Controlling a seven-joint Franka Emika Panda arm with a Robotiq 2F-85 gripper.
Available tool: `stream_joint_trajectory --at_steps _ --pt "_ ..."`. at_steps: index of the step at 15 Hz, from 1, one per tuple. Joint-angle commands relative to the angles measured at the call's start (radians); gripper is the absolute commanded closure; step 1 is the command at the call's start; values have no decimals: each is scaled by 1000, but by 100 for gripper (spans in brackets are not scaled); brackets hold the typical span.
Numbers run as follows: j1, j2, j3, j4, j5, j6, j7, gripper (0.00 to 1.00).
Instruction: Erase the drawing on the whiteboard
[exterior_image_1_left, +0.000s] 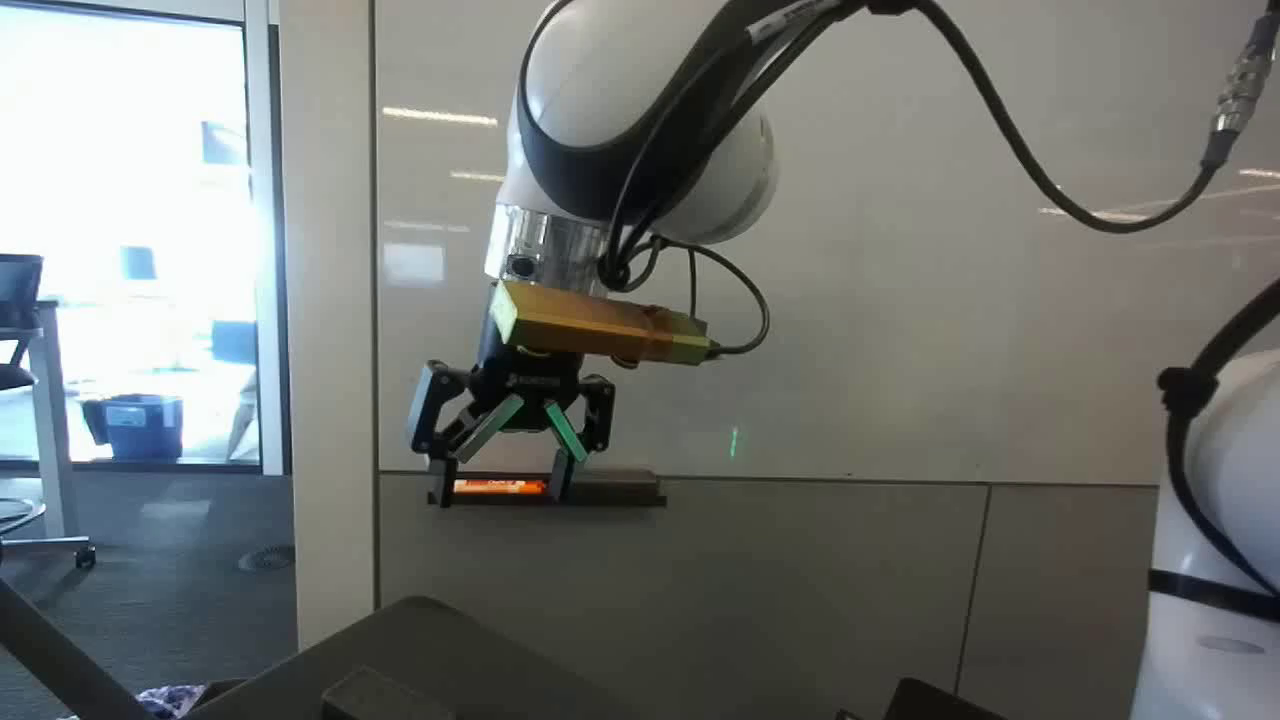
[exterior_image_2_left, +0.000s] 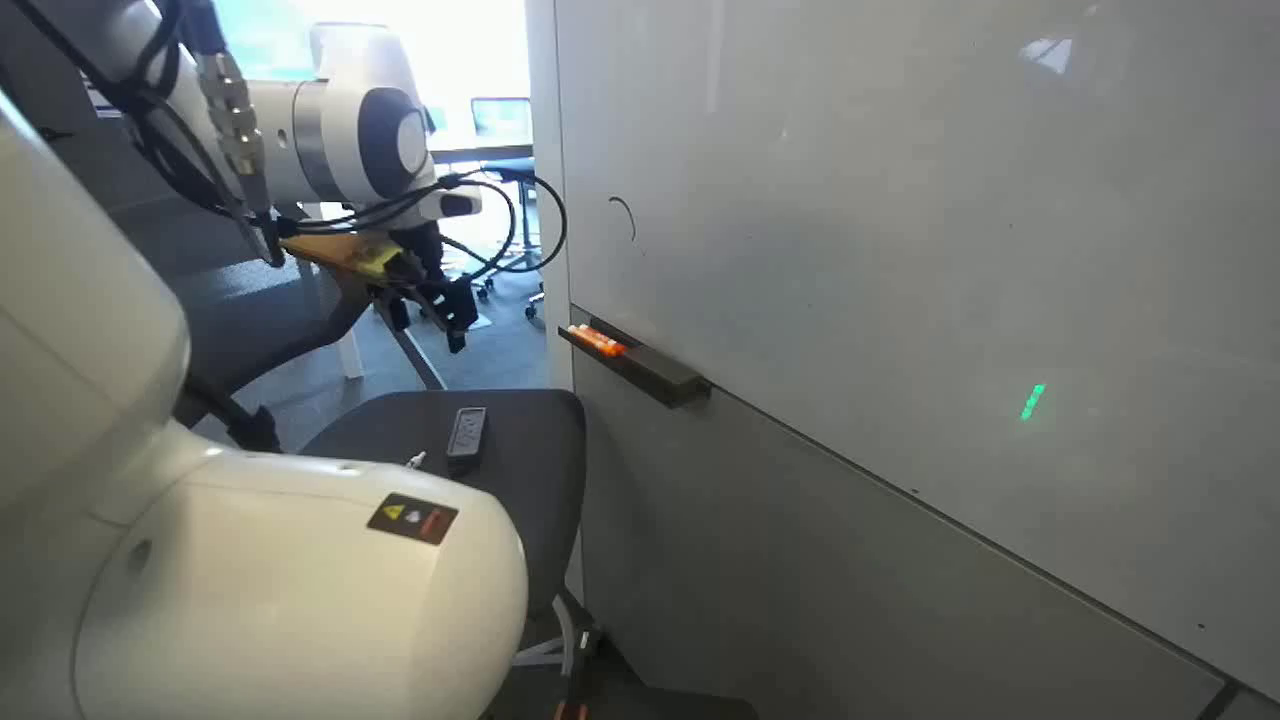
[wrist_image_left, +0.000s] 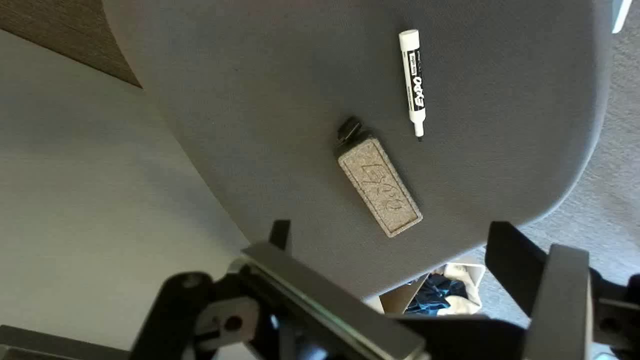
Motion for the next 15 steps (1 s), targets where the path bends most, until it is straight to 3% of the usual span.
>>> stream_joint_trajectory --at_steps 1,6,15 --pt "18 1 -19 2 -9 -2 6 0" --pt "18 0 -19 5 -9 -2 6 0" --pt "6 311 -17 125 -200 101 17 0"
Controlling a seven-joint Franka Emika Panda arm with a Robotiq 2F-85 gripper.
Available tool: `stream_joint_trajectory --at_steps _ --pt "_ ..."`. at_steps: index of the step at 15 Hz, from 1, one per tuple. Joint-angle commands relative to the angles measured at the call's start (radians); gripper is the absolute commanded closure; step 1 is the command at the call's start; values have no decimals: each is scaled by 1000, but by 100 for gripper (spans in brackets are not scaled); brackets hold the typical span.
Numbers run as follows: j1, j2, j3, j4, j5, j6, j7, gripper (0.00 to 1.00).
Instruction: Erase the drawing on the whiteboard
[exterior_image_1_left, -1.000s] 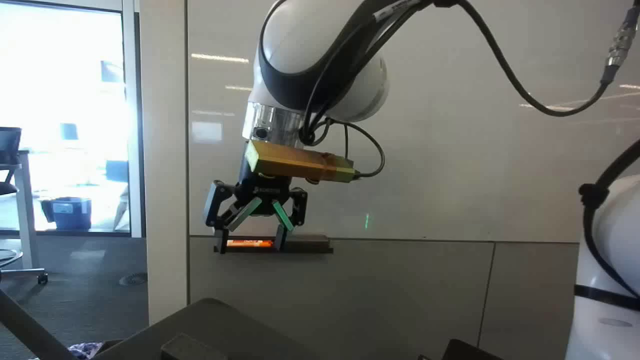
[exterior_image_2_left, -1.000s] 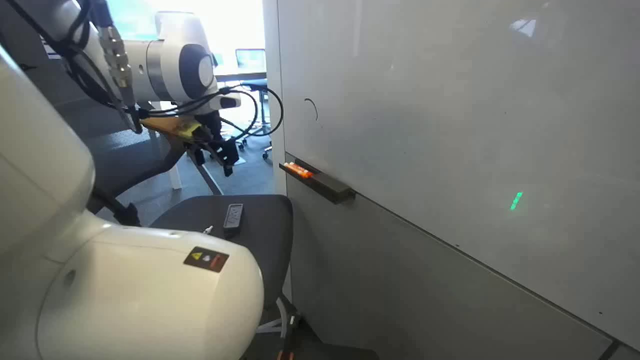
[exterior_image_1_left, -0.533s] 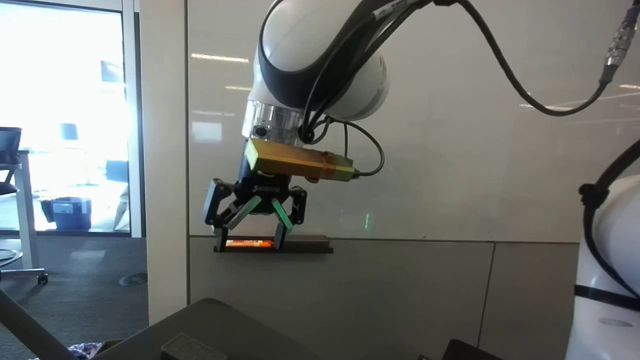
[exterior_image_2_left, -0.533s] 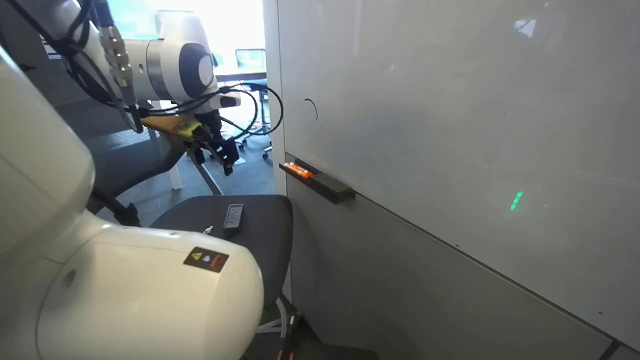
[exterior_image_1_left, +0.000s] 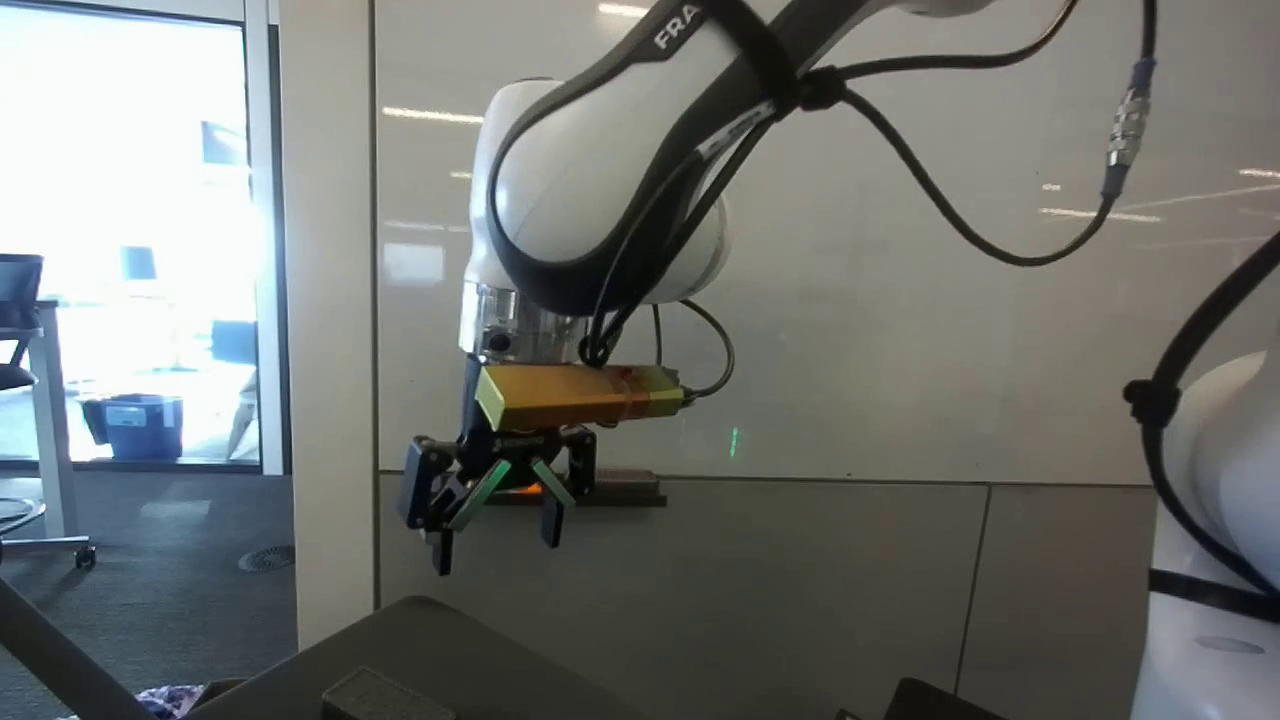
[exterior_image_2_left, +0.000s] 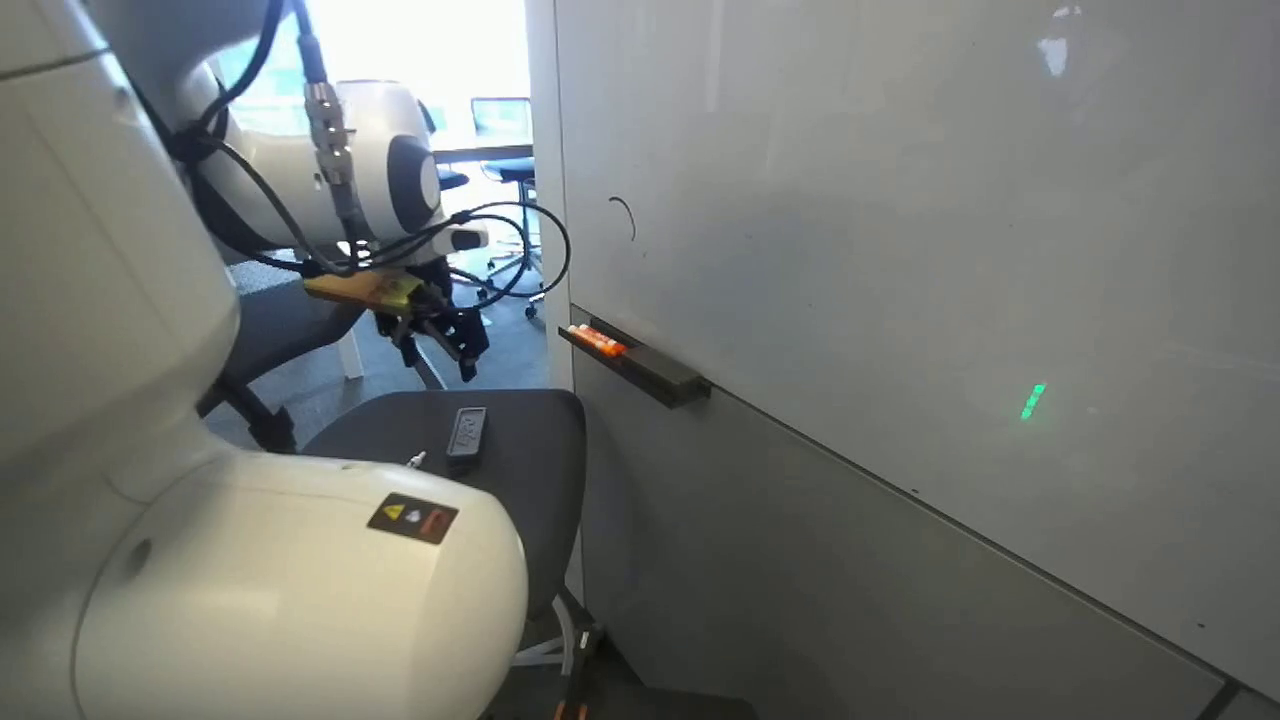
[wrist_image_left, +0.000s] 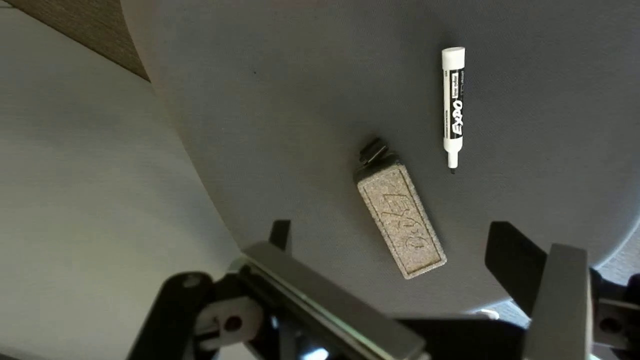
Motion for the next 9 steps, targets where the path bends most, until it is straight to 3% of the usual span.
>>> stream_joint_trajectory --at_steps 1,9 --pt "13 187 -27 120 -87 56 8 0" --pt "100 487 -162 337 -155 58 -71 0"
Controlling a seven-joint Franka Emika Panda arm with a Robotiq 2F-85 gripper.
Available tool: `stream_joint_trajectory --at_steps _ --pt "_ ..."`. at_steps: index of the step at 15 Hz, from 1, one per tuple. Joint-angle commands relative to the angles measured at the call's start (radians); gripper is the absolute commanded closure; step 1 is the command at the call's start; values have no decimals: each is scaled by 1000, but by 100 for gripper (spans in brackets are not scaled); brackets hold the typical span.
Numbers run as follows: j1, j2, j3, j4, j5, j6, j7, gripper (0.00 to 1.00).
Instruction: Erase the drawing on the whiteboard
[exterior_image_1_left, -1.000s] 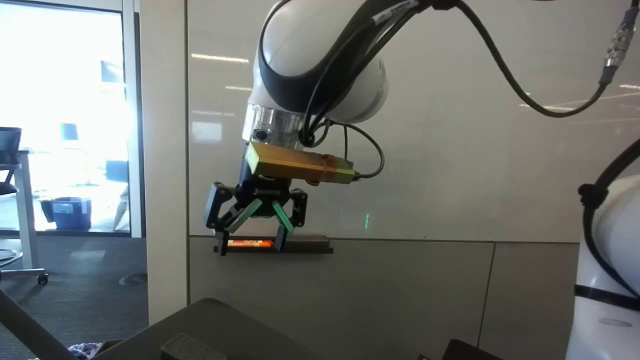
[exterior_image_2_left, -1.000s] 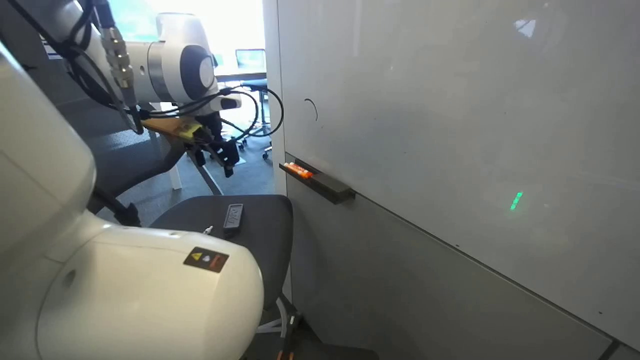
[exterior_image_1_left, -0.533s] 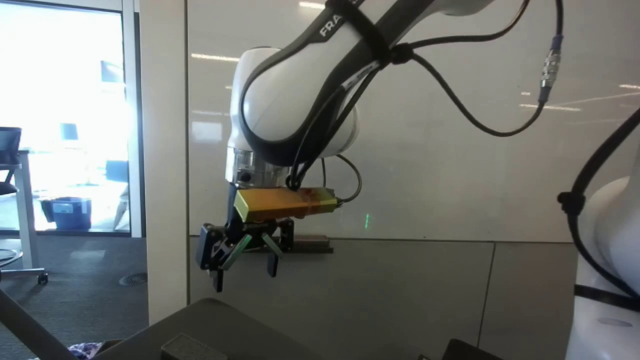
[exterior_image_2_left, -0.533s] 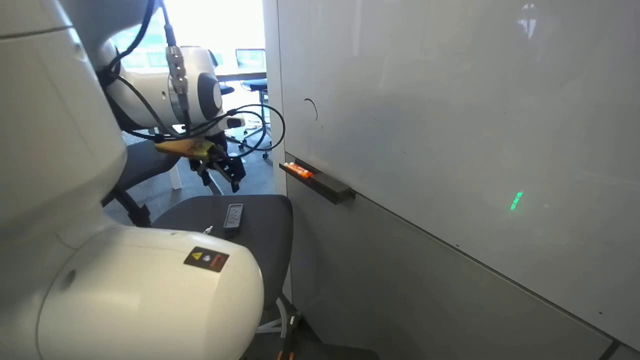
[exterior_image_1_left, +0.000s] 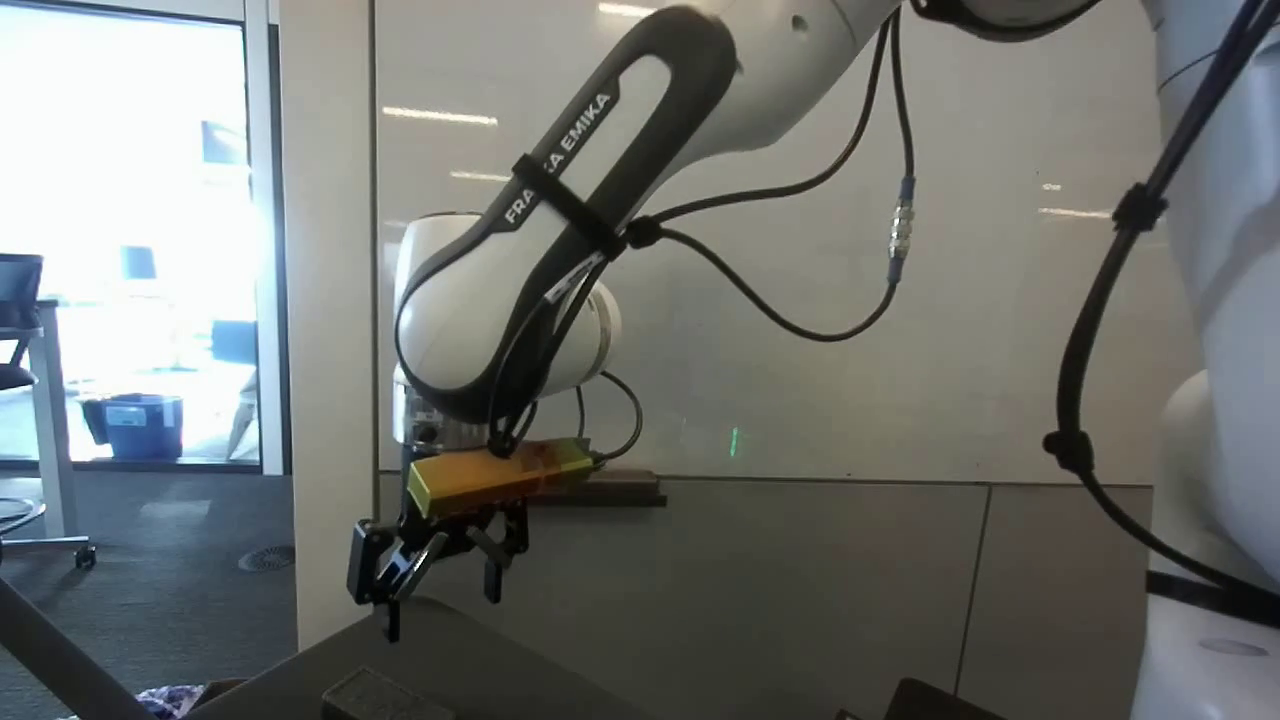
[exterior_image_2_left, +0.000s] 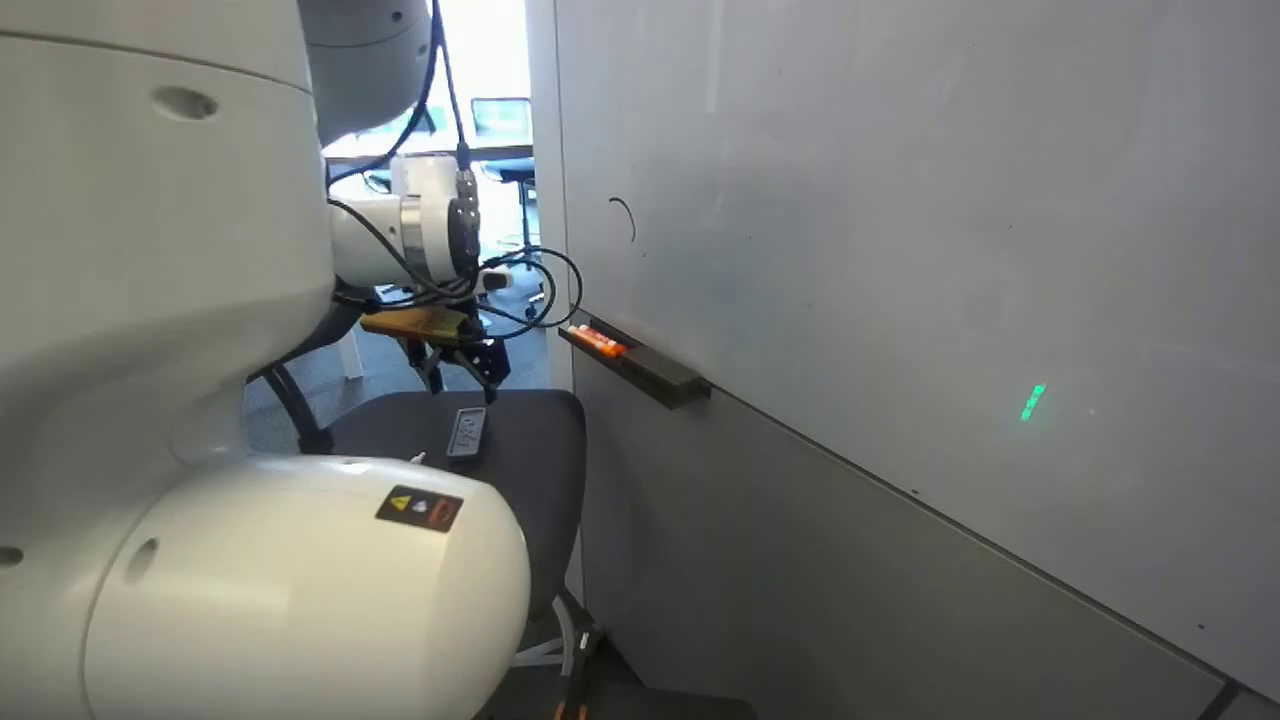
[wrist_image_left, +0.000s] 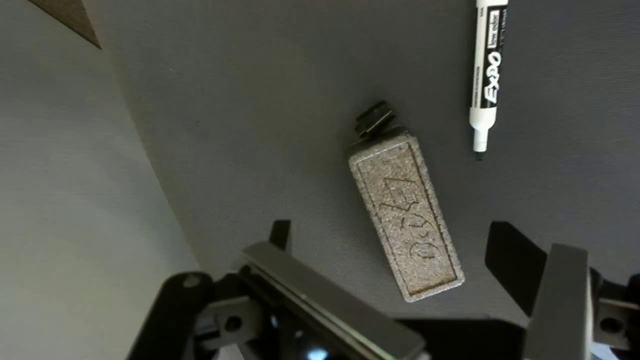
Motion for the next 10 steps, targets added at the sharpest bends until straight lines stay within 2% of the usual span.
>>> stream_joint_trajectory --at_steps 1,5,10 --pt "54 128 -74 106 -33 9 -52 0" --pt "106 217 -123 137 -78 78 -98 0" --pt "139 298 -156 182 -64 125 -143 0"
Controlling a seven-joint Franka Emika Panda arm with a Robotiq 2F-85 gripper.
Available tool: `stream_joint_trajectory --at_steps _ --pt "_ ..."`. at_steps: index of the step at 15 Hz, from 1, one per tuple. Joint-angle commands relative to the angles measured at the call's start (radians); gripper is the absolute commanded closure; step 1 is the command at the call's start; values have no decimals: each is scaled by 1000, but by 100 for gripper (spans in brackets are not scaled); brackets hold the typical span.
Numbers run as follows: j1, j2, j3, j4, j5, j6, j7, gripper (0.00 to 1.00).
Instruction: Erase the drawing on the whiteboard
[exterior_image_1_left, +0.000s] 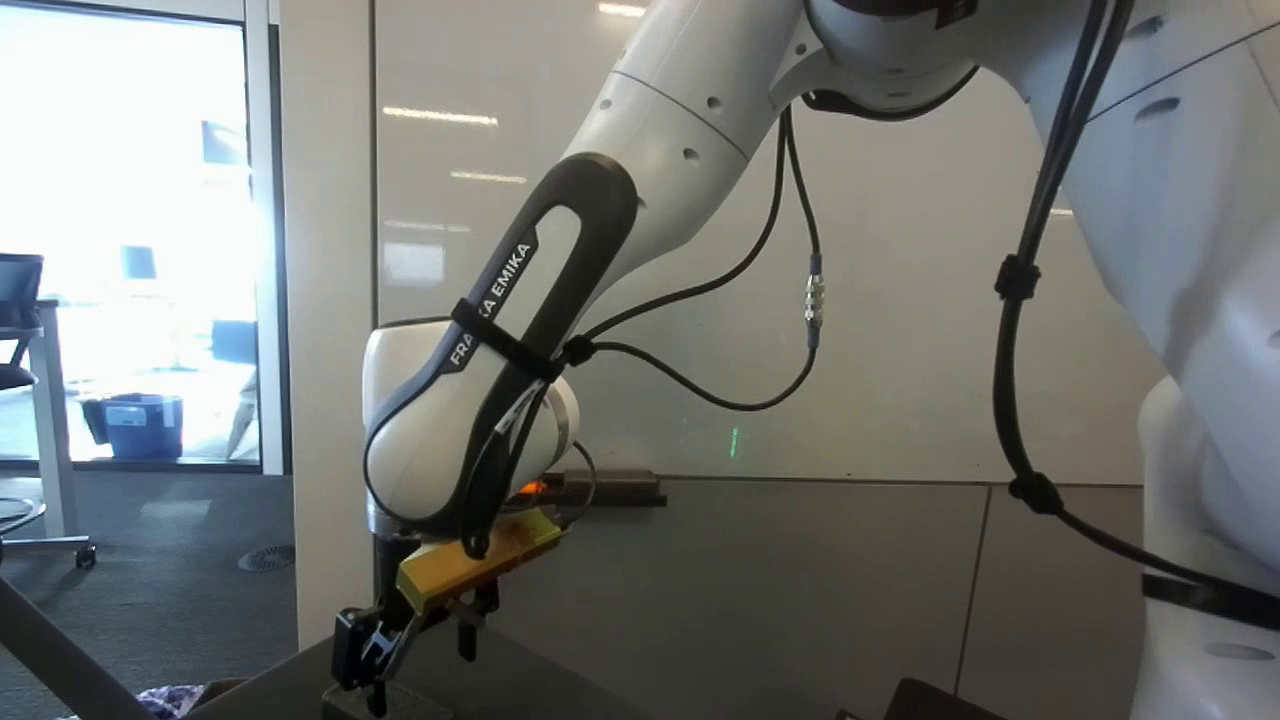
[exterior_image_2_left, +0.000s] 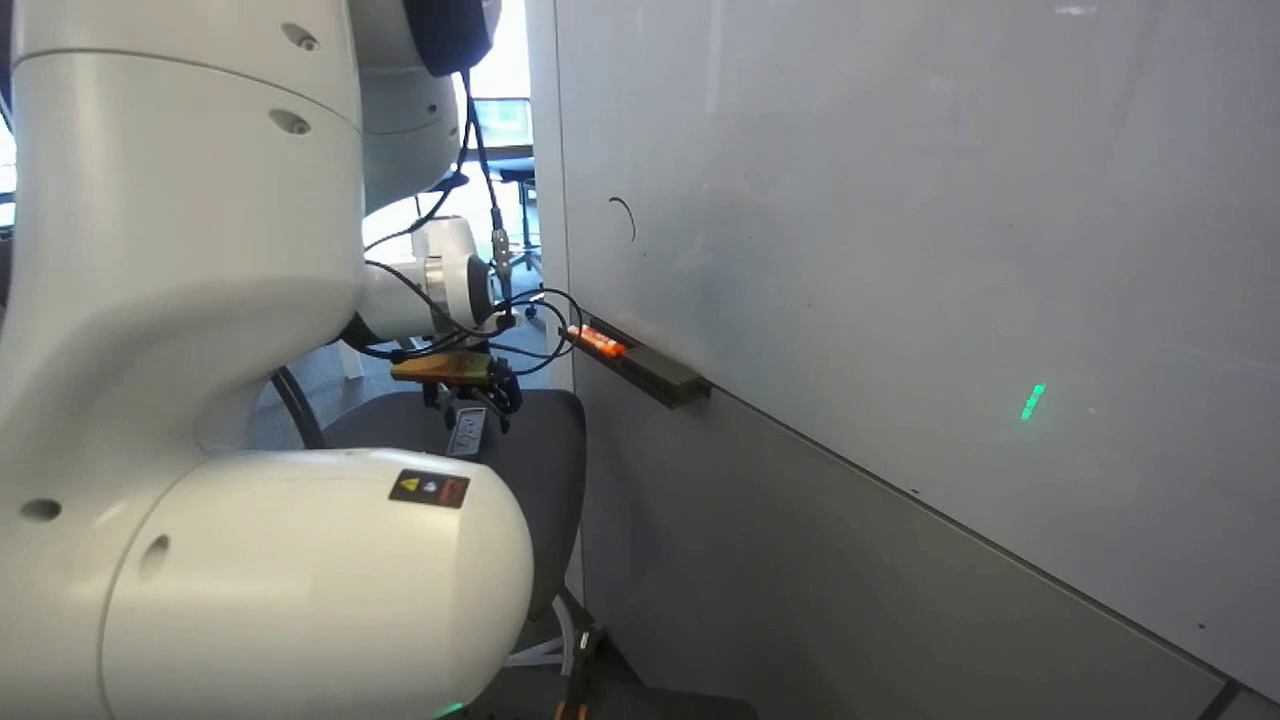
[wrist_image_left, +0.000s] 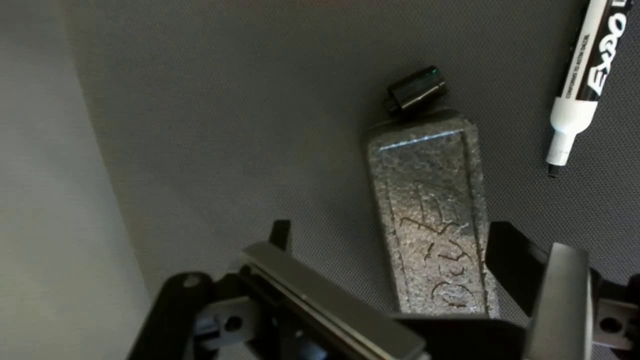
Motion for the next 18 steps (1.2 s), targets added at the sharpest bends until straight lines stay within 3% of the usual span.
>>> stream_joint_trajectory --at_steps 1,16,17,18 --pt "31 61 -41 59 1 36 -37 0" --pt "62 107 -36 91 22 35 -70 0" --pt "65 110 -37 91 21 35 -70 25" --pt "67 113 -39 91 17 36 -73 26"
